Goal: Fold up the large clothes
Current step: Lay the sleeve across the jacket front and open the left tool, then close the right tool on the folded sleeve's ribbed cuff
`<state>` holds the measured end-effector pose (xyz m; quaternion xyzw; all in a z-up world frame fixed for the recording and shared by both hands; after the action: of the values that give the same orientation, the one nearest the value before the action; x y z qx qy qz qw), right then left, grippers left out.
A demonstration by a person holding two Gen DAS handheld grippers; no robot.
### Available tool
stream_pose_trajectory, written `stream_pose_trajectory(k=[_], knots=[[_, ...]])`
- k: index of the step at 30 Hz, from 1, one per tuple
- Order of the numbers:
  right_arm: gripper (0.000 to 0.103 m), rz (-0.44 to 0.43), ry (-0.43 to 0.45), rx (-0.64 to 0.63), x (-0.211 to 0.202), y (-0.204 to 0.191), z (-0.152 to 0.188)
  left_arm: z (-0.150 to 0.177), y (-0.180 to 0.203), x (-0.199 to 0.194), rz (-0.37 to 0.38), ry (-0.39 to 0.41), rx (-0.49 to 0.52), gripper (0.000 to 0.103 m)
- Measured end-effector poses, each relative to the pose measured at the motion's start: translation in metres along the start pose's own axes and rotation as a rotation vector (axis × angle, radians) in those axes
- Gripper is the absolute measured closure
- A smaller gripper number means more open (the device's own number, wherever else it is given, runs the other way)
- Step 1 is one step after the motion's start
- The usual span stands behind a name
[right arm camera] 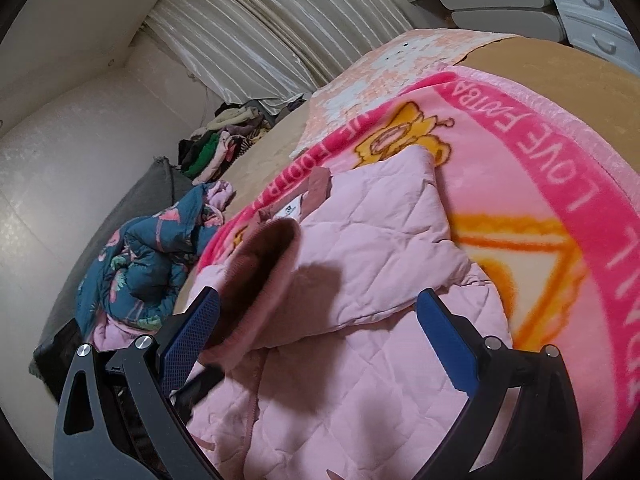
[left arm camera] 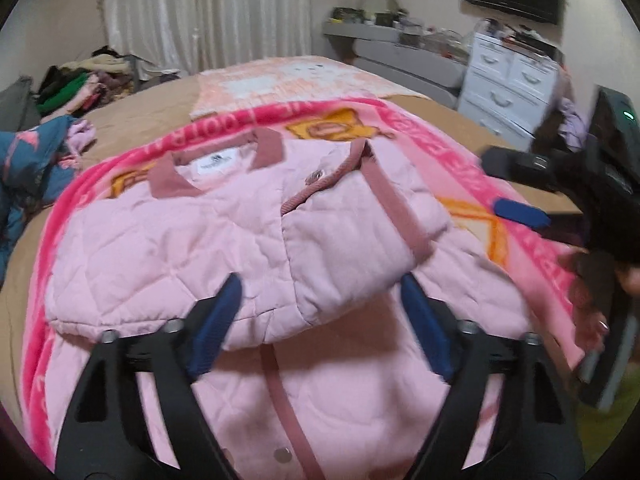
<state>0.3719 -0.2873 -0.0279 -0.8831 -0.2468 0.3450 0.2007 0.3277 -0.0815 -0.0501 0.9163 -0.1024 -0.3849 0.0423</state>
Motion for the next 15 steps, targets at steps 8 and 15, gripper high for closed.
stream_pose_trajectory(k=[8, 15], knots=[[0.005, 0.039, -0.063, -0.034, 0.023, -0.013, 0.013, 0.001, -0.033, -0.027, 0.025, 0.02, -0.026, 0.009], [0.005, 0.03, -0.139, -0.059, 0.051, -0.036, 0.038, -0.021, -0.141, -0.029, -0.094, 0.036, -0.22, 0.009]])
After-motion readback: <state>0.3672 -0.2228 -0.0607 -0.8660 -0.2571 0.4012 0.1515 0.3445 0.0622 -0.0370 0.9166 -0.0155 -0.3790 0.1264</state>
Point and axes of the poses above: each gripper's, at about its wrist camera, not at the fingertips, and x roughly the way its jaws point, y to its right, z to its underside, the point moved 9 cm from there along x, roughly the way its jaws point, and after that the axes turned 10 degrees about -x, right-handed, at the moved point
